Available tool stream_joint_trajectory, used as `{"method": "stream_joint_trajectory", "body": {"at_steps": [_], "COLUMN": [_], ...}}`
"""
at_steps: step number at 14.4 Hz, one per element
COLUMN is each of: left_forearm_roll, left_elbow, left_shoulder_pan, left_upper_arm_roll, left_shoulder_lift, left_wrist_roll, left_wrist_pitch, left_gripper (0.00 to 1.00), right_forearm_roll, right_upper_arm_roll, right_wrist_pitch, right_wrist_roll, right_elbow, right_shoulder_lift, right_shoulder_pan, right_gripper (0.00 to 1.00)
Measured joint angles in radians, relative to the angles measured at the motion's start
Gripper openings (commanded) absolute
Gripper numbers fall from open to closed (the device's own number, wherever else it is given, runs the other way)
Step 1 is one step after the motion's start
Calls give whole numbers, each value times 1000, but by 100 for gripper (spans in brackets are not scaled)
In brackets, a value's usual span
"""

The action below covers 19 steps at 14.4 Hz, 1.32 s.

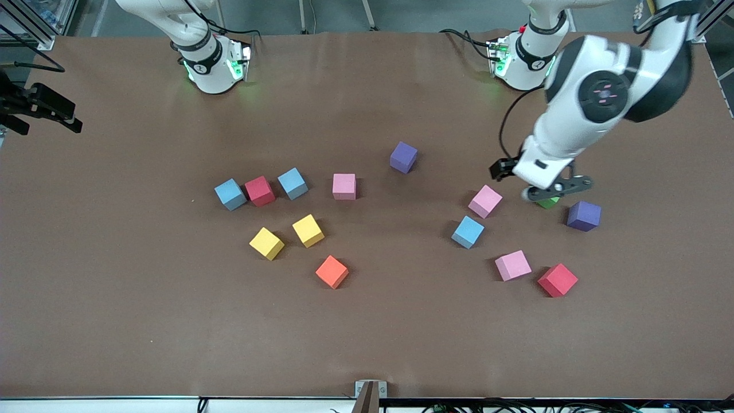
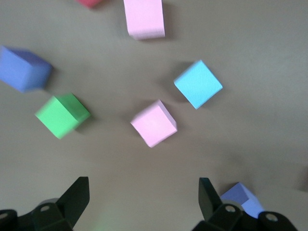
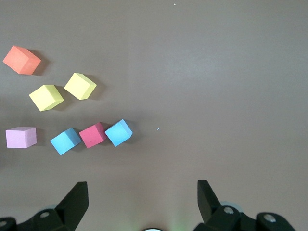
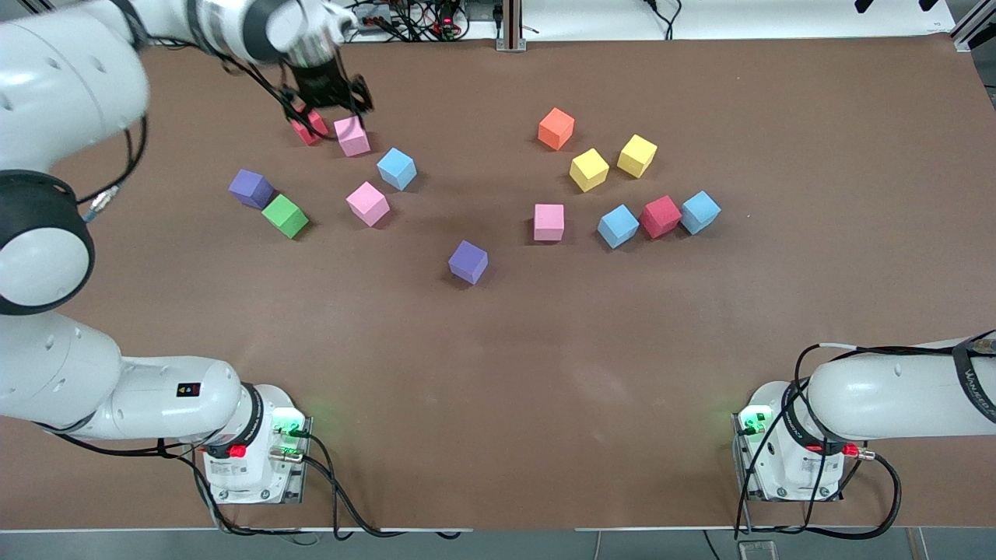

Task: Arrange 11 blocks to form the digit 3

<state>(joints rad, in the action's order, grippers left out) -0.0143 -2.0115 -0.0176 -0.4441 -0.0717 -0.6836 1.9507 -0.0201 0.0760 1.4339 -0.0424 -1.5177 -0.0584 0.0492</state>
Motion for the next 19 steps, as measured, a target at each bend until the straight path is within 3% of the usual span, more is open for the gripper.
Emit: {"method": "stream_joint_trajectory", "body": {"at_steps": [4, 8, 13, 19], "left_forearm_roll": [0, 2, 2, -8], "left_elbow": [-149, -218, -270, -269], "left_shoulder_pan": [3, 20, 96, 122], "left_upper_arm_roll": [-146, -287, -298, -294], "left_shoulder_lift": [-8, -68, -178, -265], "left_wrist_roll": [-271, -611, -976, -1108], "left_wrist_pitch": [164, 327, 506, 558], "left_gripper": [100, 100, 100, 100], "right_forearm_roll": [0, 0, 1, -2], "right_upper_arm_roll": [0, 1, 6, 8], "right_wrist_pitch": [0, 4, 70, 81], "right_wrist_roll": [0, 0, 0, 11], "right_elbow": [0, 0, 0, 0], "right_shoulder_lift": [0, 6, 40, 114], "right_shoulder_pan": [0, -1, -5, -29], "right_gripper": [100, 100, 100, 100]}}
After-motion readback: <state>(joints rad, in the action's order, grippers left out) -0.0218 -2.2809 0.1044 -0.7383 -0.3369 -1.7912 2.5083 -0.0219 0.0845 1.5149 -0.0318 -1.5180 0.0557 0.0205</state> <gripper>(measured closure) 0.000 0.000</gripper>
